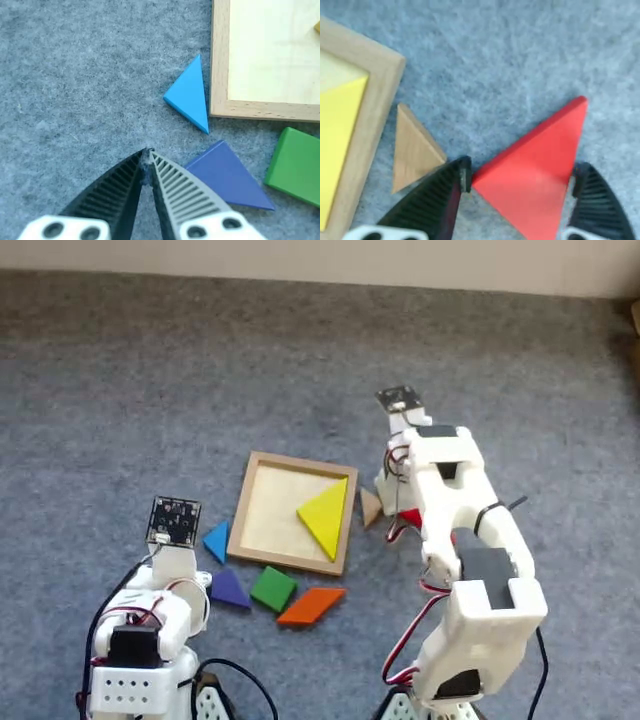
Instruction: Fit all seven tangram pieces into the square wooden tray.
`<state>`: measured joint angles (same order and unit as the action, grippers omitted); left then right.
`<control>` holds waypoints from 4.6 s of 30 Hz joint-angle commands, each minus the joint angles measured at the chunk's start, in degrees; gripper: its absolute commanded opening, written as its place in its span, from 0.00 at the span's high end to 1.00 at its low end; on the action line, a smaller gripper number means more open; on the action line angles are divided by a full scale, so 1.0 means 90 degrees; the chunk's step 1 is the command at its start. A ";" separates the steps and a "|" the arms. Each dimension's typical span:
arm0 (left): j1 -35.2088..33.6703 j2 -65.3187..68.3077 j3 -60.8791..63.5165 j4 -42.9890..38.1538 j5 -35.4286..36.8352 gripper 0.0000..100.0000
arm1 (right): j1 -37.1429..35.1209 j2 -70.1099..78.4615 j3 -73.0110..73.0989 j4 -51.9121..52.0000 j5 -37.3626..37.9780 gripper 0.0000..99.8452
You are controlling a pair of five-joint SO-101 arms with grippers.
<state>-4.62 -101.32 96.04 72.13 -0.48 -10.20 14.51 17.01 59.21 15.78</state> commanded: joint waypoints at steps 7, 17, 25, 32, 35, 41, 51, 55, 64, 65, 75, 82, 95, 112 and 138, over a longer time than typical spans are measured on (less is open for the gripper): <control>-0.0063 -0.0337 0.0122 0.0029 0.0029 0.99 | 0.0142 -0.0073 -0.0317 -0.0161 -0.0059 0.77; -0.0063 -0.0337 0.0122 0.0029 0.0029 0.99 | 0.0112 -0.0122 -0.0357 0.0474 -0.0078 0.64; -0.0063 -0.0337 0.0122 0.0029 0.0029 0.99 | -0.0044 -0.0122 -0.0317 0.0611 0.0303 0.64; -0.0063 -0.0337 0.0122 0.0029 0.0029 0.99 | -0.0103 -0.0103 -0.0308 0.0630 0.0371 0.64; -0.0063 -0.0337 0.0122 0.0029 0.0029 0.99 | -0.0161 -0.0103 -0.0317 0.0952 0.0606 0.64; -0.0063 -0.0337 0.0122 0.0029 0.0029 0.99 | -0.0230 -0.0093 -0.0317 0.1060 0.0742 0.64; -0.0063 -0.0337 0.0122 0.0029 0.0029 0.99 | 0.0103 -0.0044 -0.0308 0.0737 0.0762 0.69; -0.0063 -0.0337 0.0122 0.0029 0.0029 0.99 | 0.0132 0.0239 -0.0357 0.0737 0.0762 0.72; -0.0063 -0.0337 0.0122 0.0029 0.0029 0.99 | 0.0220 0.0396 -0.0357 0.0757 0.0762 0.74; -0.0063 -0.0337 0.0122 0.0029 0.0029 0.99 | 0.0239 0.0396 -0.0357 0.0757 0.0762 0.76; -0.0063 -0.0337 0.0122 0.0029 0.0029 0.99 | 0.0288 0.0210 -0.0620 0.1148 0.0762 0.86; -0.0063 -0.0337 0.0122 0.0029 0.0029 0.99 | 0.0269 -0.0542 -0.0591 0.1158 0.0762 0.86; -0.0063 -0.0337 0.0122 0.0029 0.0029 0.99 | -0.0220 -0.1900 -0.0024 0.1128 0.0762 0.86; -0.0063 -0.0337 0.0122 0.0029 0.0029 0.99 | -0.1294 -0.2271 -0.0093 0.0972 0.0752 0.86; -0.0063 -0.0337 0.0122 0.0029 0.0029 0.99 | -0.3316 -0.2203 0.0357 -0.1187 0.1983 0.86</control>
<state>-4.62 -101.32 96.04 72.13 -0.48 -38.51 -2.55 19.74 50.15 30.20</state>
